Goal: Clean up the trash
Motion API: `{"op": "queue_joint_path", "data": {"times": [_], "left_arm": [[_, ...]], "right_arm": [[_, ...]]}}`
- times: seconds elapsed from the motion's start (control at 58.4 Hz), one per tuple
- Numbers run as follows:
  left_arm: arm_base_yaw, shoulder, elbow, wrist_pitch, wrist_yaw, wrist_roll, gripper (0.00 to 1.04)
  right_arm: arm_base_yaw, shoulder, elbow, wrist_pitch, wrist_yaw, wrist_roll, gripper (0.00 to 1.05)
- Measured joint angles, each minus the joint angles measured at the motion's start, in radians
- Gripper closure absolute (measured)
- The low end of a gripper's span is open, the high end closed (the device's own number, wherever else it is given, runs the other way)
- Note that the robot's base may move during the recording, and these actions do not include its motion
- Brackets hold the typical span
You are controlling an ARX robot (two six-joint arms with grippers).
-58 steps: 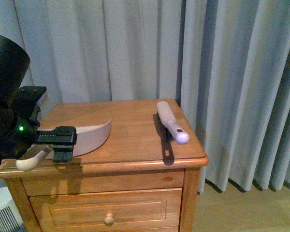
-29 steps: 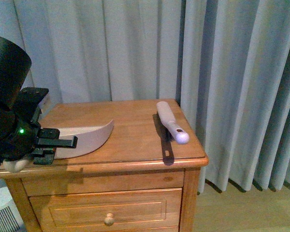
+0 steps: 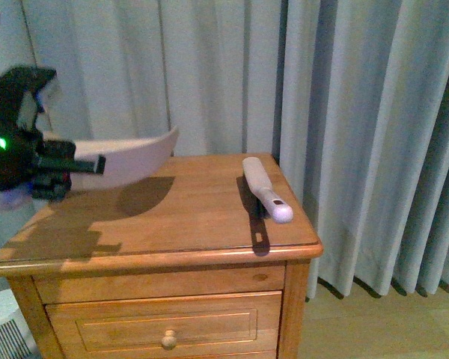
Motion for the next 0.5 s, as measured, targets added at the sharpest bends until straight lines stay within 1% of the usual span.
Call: {"op": "queue_joint_path", "data": {"times": [0.051,0.086,0.257,0.359,0.496], "left_arm": [[0.001,-0.056,-0.016,0.045,0.026,0.015,0.78],[0.003,-0.118,-0.036,0.087,0.06,0.018,0.78],[0.014,-0.364,-0.164,0.253,0.135,0.039,0.78],[0.028,-0.52,-0.264,0.297,0.167,0.036,0.78],[0.047,-0.677,-0.389,0.301,0.187,0.032,0.78]], "right_arm": [[0.0,0.0,0.0,0.0,0.0,0.0,0.07],[0.0,0.0,0.0,0.0,0.0,0.0,0.07],[0.0,0.0,0.0,0.0,0.0,0.0,0.07],[0.0,0.0,0.0,0.0,0.0,0.0,0.07],[0.0,0.0,0.0,0.0,0.0,0.0,0.07]]}}
